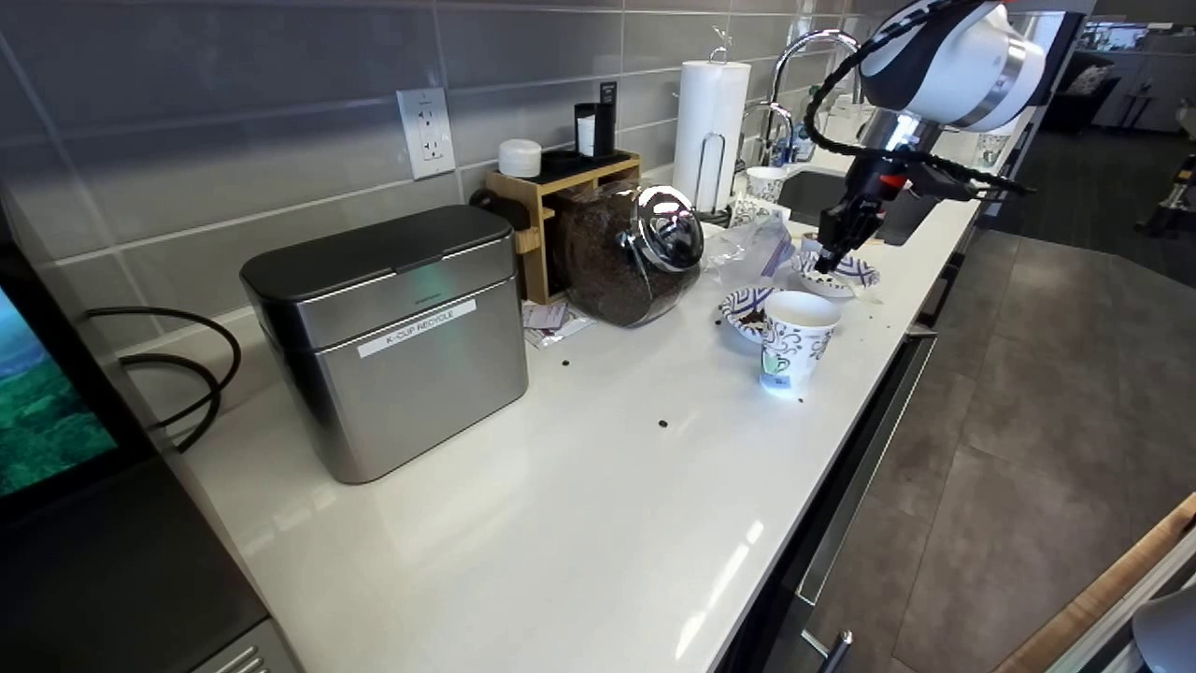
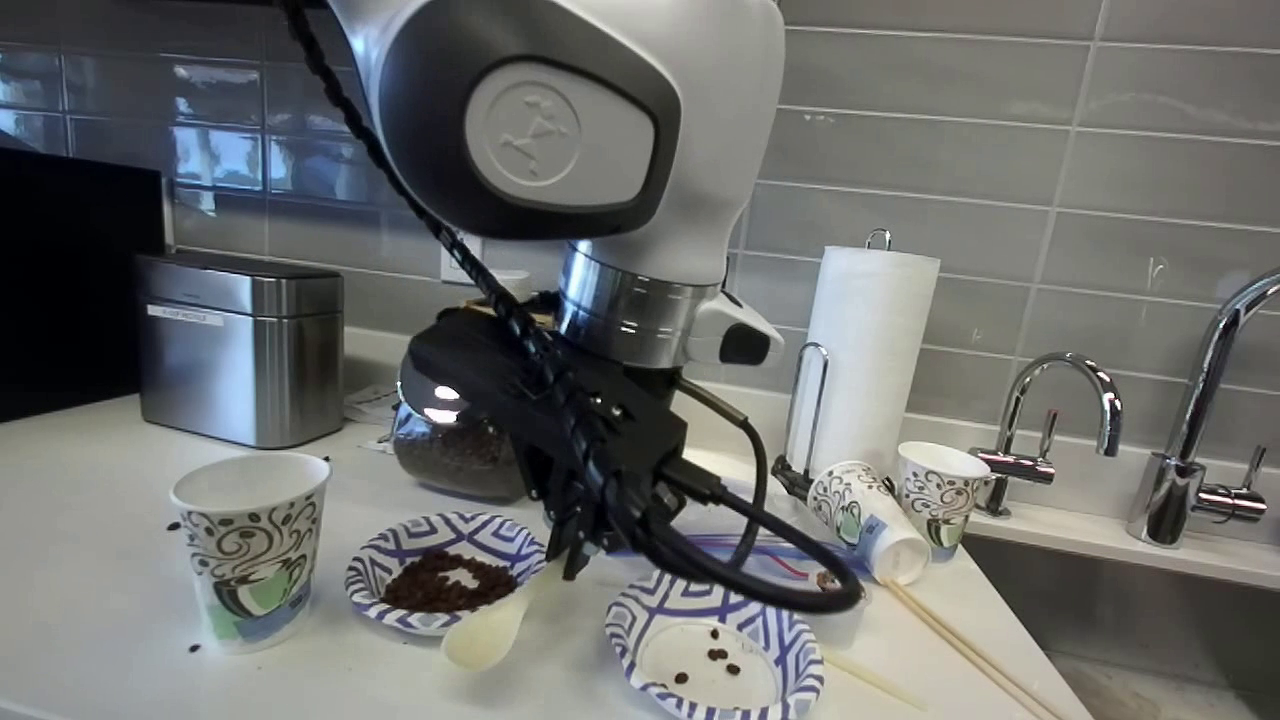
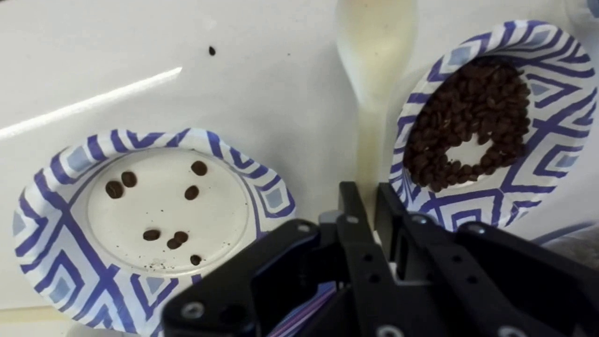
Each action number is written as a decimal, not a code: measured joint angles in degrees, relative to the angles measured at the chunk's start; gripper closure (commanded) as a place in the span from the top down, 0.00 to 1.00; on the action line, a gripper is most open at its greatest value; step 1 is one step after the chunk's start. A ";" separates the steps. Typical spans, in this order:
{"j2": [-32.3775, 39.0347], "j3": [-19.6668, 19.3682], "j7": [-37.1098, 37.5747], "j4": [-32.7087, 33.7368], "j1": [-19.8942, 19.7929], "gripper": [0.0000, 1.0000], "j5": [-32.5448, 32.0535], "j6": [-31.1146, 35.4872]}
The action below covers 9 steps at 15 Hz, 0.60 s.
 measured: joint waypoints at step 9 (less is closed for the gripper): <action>3.66 1.71 -9.99 -0.11 -1.13 0.38 1.11 3.50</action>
